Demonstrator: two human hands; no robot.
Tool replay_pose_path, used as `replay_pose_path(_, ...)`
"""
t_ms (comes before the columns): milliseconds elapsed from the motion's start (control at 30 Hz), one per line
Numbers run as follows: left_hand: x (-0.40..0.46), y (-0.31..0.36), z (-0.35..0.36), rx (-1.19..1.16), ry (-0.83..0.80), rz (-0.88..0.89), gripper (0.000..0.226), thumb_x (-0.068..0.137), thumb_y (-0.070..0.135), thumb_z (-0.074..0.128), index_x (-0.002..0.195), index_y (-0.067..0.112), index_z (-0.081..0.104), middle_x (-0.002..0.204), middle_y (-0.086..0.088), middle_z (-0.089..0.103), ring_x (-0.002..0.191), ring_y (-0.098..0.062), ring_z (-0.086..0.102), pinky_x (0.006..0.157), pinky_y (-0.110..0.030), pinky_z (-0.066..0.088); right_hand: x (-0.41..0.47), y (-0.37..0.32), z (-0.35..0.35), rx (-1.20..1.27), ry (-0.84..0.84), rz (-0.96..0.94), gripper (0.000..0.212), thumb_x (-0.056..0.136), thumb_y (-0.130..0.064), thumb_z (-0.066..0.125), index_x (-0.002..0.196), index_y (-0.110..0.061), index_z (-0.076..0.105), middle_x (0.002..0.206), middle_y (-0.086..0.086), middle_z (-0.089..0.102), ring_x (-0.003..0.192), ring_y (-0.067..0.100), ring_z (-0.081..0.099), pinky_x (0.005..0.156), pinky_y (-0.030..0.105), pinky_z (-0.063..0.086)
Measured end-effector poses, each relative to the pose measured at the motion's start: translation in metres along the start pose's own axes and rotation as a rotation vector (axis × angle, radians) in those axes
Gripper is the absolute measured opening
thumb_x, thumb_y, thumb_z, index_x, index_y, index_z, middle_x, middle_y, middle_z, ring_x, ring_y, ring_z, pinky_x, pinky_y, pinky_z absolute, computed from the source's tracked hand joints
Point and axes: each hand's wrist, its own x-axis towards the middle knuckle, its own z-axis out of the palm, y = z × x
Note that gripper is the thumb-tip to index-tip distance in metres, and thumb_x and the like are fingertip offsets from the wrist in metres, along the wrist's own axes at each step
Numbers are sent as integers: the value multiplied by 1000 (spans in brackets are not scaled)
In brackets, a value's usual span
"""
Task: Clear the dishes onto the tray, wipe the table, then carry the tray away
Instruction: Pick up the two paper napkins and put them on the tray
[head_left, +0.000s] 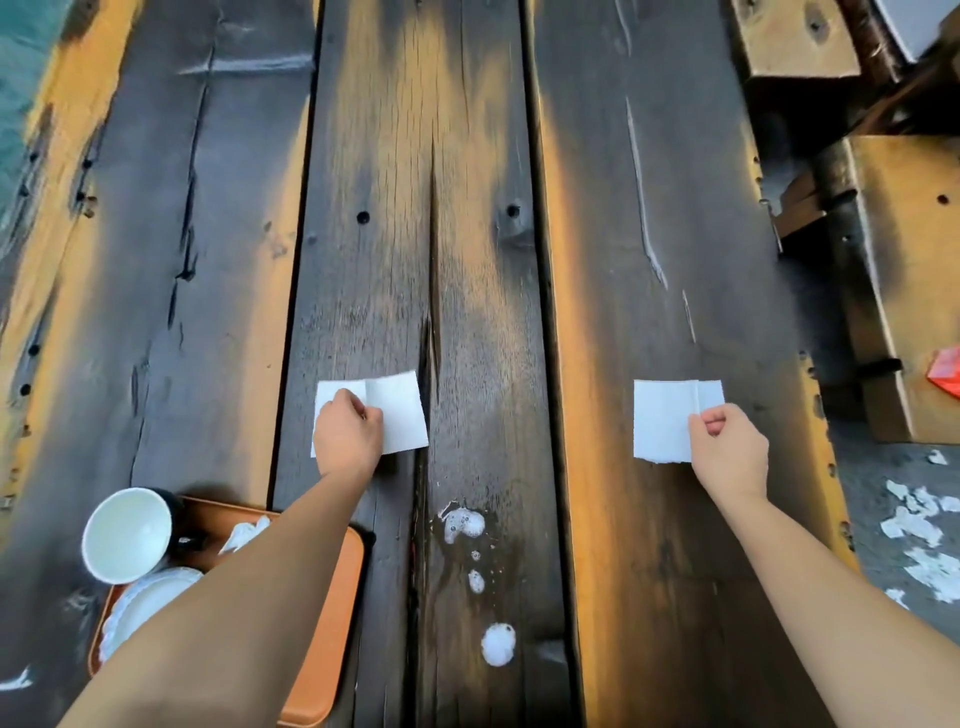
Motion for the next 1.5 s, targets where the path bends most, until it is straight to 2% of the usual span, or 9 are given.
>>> replay_pose_path(133, -16, 2, -15, -93, 7, -14, 3, 94, 8, 50, 95, 5, 49, 74, -3, 49, 75, -30, 51, 63, -34, 37, -17, 0, -12, 58, 0, 11, 13, 98, -24, 55, 98, -12, 59, 88, 2, 61, 87, 23, 59, 77, 35, 48)
replay_pose_path(333, -52, -10, -36, -256, -23, -59, 37, 92, 7, 59, 128, 3, 53, 90, -3, 60, 89, -24, 57, 79, -31, 41, -58, 3, -27, 121, -66, -23, 13, 94, -15, 50, 92, -13, 62, 86, 2, 64, 84, 22, 57, 58, 25, 37)
replay_pose_path(500, -120, -39, -54, -204, -8, -14, 19, 96, 19, 65, 106, 5, 73, 101, -11, 76, 100, -28, 68, 83, -32, 46, -122, 11, -33, 114, -144, -104, 18, 94, -17, 46, 89, -12, 62, 89, 5, 64, 83, 22, 58, 58, 29, 41)
replay_pose_path(667, -203, -79, -82, -227, -7, 89, 19, 101, 20, 60, 101, 7, 74, 88, 5, 67, 83, -12, 61, 63, -15, 36, -202, 15, -36, 179, -235, -204, 9, 95, -21, 56, 89, -19, 61, 82, -2, 65, 78, 17, 62, 61, 29, 44)
replay_pose_path(867, -253, -146, -104, -104, -55, 103, 20, 102, 20, 59, 98, 7, 75, 86, -2, 71, 75, -15, 58, 64, -23, 34, -286, 17, -13, 164, -352, -316, 11, 94, -21, 62, 84, -17, 61, 76, 0, 64, 73, 18, 61, 65, 30, 45)
replay_pose_path(1000, -266, -198, -115, -133, -96, 122, 23, 101, 18, 59, 82, 9, 70, 75, -8, 71, 76, -29, 65, 69, -36, 44, -328, 11, 11, 140, -375, -331, 13, 94, -20, 62, 82, -16, 60, 76, 0, 64, 71, 17, 61, 60, 25, 44)
replay_pose_path(1133, -268, -249, -138, -146, -157, 158, 22, 101, 19, 59, 85, 10, 71, 74, 4, 69, 71, -13, 62, 64, -27, 45, -384, 0, 41, 150, -362, -311, 14, 93, -19, 63, 80, -18, 59, 74, 1, 63, 69, 20, 61, 66, 33, 49)
replay_pose_path(1333, -259, -292, -161, -137, -234, 206, 22, 100, 21, 57, 88, 14, 73, 81, 6, 73, 77, -8, 65, 71, -30, 50, -453, -10, 72, 164, -346, -277, 17, 93, -20, 63, 77, -18, 58, 72, 2, 64, 70, 20, 61, 67, 36, 50)
replay_pose_path(1500, -251, -306, -168, -154, -300, 205, 12, 98, 19, 59, 91, 17, 69, 81, 6, 72, 78, -10, 66, 73, -29, 51, -484, -9, 84, 117, -367, -270, 17, 94, -21, 59, 78, -18, 55, 70, -2, 65, 67, 13, 60, 57, 27, 46)
